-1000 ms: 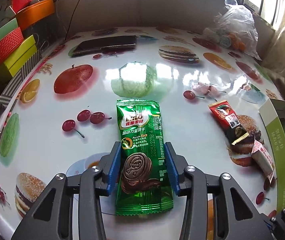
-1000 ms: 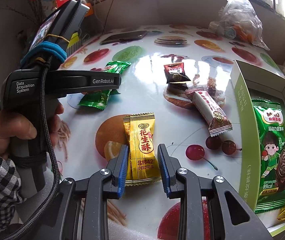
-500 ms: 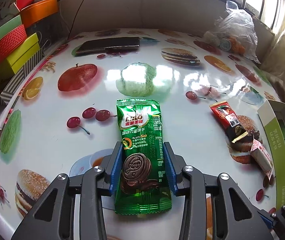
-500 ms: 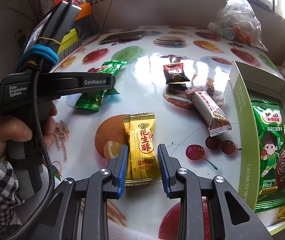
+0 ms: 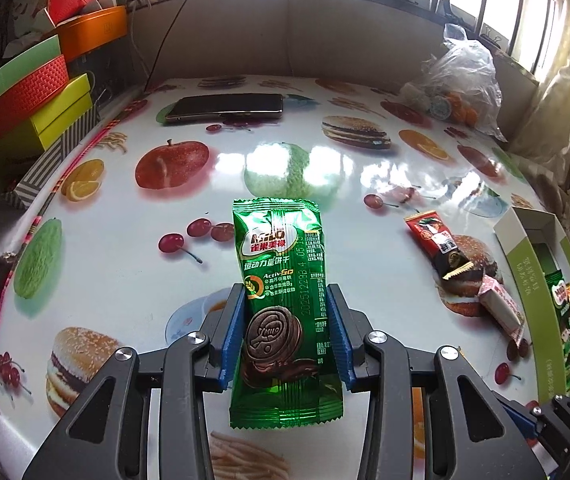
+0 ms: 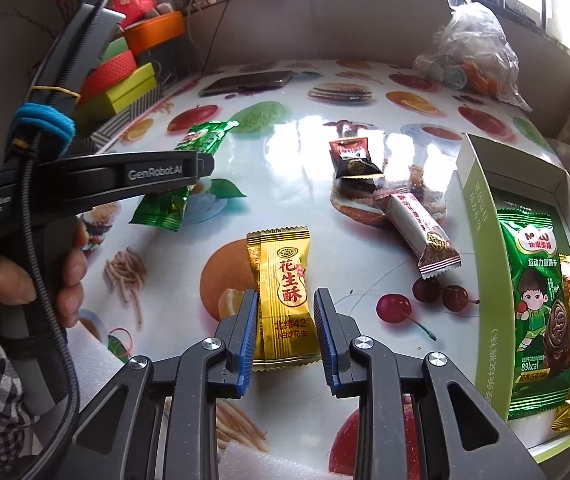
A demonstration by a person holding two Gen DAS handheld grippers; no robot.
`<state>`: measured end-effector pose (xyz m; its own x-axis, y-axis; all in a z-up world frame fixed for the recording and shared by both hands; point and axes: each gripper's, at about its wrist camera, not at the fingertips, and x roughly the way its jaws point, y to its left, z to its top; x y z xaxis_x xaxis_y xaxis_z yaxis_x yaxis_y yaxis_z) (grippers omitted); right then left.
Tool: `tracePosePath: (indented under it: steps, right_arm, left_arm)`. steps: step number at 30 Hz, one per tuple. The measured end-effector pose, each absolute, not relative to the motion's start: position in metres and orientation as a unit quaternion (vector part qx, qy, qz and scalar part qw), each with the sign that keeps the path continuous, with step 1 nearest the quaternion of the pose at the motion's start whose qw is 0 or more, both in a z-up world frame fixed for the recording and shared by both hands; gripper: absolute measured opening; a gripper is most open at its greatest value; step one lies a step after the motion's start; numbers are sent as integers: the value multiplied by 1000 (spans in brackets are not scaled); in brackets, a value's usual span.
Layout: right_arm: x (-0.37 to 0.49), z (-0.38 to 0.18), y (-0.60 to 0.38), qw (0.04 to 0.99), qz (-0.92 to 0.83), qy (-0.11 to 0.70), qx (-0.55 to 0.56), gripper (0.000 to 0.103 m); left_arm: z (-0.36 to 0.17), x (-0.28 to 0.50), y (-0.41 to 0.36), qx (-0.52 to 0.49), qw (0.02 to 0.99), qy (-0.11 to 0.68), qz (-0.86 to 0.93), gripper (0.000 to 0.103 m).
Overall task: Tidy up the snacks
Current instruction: 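Lift and carry both held snacks over the green box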
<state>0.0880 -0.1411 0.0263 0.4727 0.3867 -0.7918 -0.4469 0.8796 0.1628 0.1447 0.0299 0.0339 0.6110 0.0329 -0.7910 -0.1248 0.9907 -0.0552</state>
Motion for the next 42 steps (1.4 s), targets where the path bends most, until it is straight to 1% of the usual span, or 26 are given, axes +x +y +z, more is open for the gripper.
tracePosePath:
  steps: [25, 42]
  right_arm:
    - [73, 46, -147, 874, 231, 426, -29, 27]
    - [63, 62, -168, 887, 212, 410, -12, 27]
  left_arm:
    - [65, 105, 27, -60, 912, 405, 32, 40]
    - [81, 92, 6, -47, 919, 391, 6, 40]
